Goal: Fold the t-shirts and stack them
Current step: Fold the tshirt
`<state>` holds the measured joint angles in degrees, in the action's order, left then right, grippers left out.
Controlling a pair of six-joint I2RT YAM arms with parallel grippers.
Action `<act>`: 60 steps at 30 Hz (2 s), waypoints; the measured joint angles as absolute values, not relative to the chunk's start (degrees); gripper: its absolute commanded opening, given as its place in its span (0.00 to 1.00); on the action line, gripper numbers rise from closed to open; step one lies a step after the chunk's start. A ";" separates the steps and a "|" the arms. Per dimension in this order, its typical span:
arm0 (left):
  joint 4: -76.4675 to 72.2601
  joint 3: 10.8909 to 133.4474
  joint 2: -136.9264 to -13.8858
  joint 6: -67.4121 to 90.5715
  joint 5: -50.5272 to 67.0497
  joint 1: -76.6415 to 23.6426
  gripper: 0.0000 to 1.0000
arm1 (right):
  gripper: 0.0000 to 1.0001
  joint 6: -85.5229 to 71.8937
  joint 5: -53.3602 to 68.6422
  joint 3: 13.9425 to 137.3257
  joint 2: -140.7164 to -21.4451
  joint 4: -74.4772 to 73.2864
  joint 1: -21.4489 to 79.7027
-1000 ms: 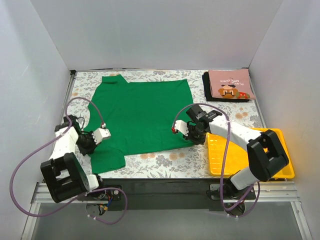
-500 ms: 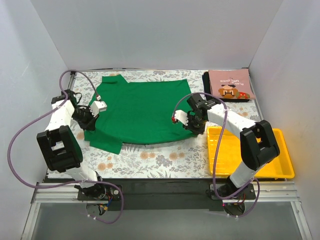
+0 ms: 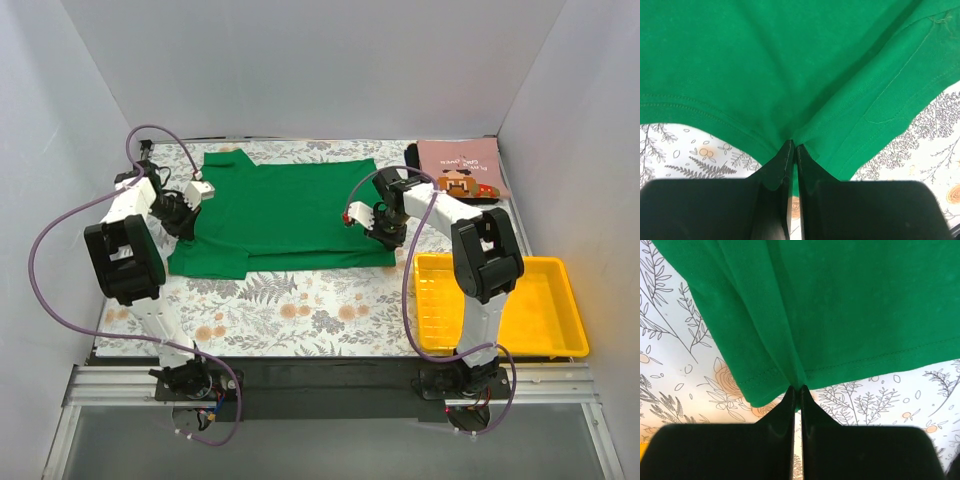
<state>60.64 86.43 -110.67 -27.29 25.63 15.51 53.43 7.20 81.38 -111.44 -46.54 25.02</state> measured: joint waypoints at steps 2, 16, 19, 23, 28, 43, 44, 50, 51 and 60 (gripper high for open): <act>60.38 86.85 -111.61 -26.74 25.47 15.44 0.00 | 0.01 53.82 7.18 82.02 -111.66 -46.63 24.84; 58.89 87.99 -113.16 -25.19 24.73 15.16 0.00 | 0.01 54.68 6.24 86.35 -114.21 -46.68 24.75; 58.65 88.38 -113.16 -24.97 24.82 15.16 0.00 | 0.01 54.68 5.96 86.37 -115.15 -46.74 24.75; 58.61 88.95 -113.16 -24.84 24.91 15.16 0.00 | 0.01 54.94 5.74 86.61 -115.22 -46.81 24.75; 58.89 88.99 -113.16 -25.32 25.34 15.38 0.00 | 0.01 55.66 5.74 87.31 -115.22 -46.85 24.69; 58.67 88.58 -113.14 -26.55 28.16 16.82 0.00 | 0.01 55.83 5.76 87.77 -115.22 -47.35 24.38; 58.48 88.58 -113.14 -26.52 28.32 16.82 0.00 | 0.01 55.81 5.76 88.03 -115.22 -47.51 24.38; 57.54 88.60 -113.14 -26.22 28.86 16.82 0.00 | 0.01 55.72 5.74 89.89 -115.24 -47.83 24.34; 57.34 88.60 -113.14 -26.06 28.97 16.80 0.00 | 0.02 55.70 5.74 90.02 -115.31 -47.88 24.34; 54.92 89.67 -114.30 -21.67 28.03 16.82 0.34 | 0.58 54.87 5.17 90.74 -116.97 -48.40 24.18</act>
<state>54.92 89.67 -114.30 -21.67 28.03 16.82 54.87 5.17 90.74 -116.97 -48.40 24.18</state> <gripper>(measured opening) 0.208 0.414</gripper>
